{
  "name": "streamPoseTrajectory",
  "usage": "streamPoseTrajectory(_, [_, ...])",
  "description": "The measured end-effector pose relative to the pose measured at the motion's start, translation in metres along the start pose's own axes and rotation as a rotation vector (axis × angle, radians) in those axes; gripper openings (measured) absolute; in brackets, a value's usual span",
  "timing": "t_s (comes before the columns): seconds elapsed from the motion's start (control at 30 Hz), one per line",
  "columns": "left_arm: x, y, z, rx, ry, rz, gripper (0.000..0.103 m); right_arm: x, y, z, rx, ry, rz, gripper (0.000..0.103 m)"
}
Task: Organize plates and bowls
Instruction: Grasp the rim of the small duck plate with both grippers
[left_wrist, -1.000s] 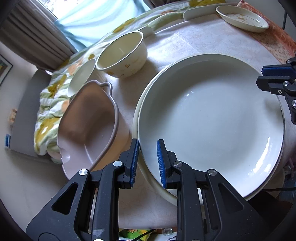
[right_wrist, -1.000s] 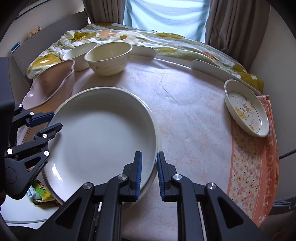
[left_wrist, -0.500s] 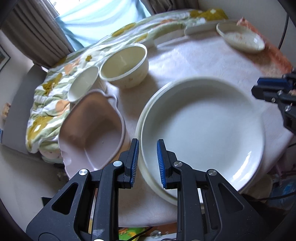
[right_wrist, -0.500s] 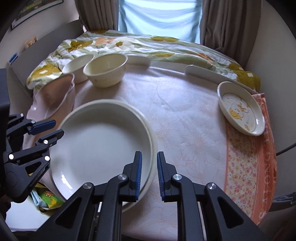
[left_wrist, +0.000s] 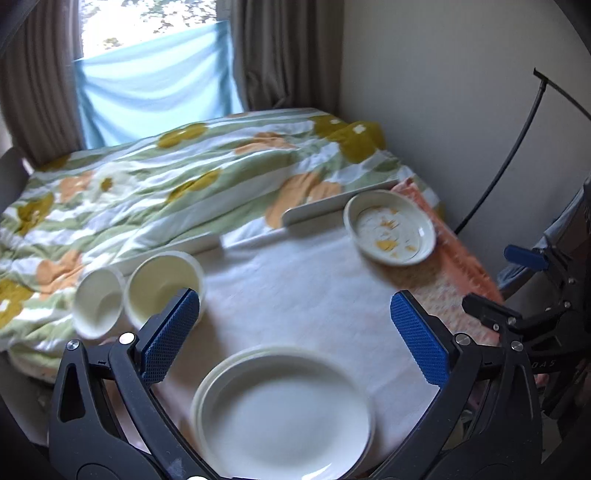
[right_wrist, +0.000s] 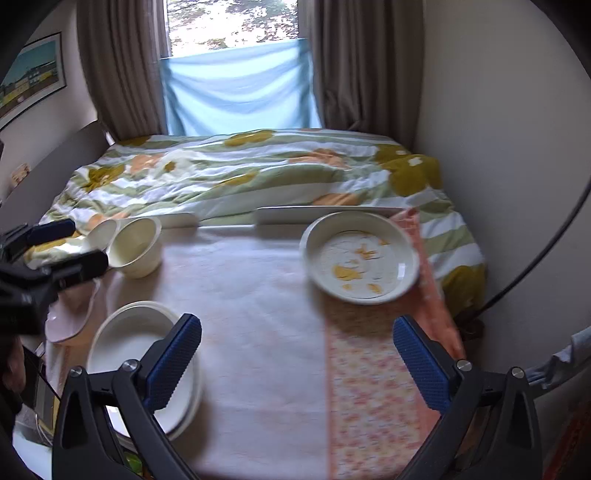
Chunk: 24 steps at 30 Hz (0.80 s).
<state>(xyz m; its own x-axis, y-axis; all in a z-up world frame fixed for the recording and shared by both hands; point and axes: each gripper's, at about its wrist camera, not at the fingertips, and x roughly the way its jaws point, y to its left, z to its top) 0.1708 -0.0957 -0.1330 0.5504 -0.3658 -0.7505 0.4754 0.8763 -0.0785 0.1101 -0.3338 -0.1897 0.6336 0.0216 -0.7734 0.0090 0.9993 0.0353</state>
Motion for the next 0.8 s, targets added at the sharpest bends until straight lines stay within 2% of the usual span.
streamPoseTrajectory(0.1, [0.028, -0.014, 0.030, 0.022, 0.009, -0.053, 0.103, 0.007, -0.035, 0.007, 0.058, 0.062, -0.046, 0.103])
streamPoseTrajectory(0.2, [0.065, -0.030, 0.054, 0.047, 0.053, -0.091, 0.103, 0.019, -0.072, 0.012, 0.189, 0.040, 0.020, 0.103])
streamPoseTrajectory(0.37, [0.158, -0.056, 0.088, 0.059, 0.168, -0.190, 0.102, 0.076, -0.117, 0.012, 0.380, 0.105, 0.103, 0.103])
streamPoseTrajectory(0.43, [0.196, -0.060, 0.095, 0.044, 0.215, -0.214, 0.100, 0.101, -0.129, 0.010, 0.435, 0.131, 0.131, 0.097])
streamPoseTrajectory(0.5, [0.226, -0.063, 0.095, 0.042, 0.254, -0.223, 0.091, 0.127, -0.139, 0.008, 0.489, 0.161, 0.178, 0.076])
streamPoseTrajectory(0.57, [0.260, -0.066, 0.096, 0.041, 0.316, -0.220, 0.071, 0.146, -0.144, 0.005, 0.515, 0.186, 0.207, 0.063])
streamPoseTrajectory(0.63, [0.283, -0.066, 0.096, 0.029, 0.355, -0.225, 0.062, 0.160, -0.148, 0.004, 0.530, 0.195, 0.206, 0.058])
streamPoseTrajectory(0.8, [0.318, -0.064, 0.093, 0.020, 0.418, -0.228, 0.047, 0.175, -0.161, 0.008, 0.571, 0.190, 0.168, 0.044])
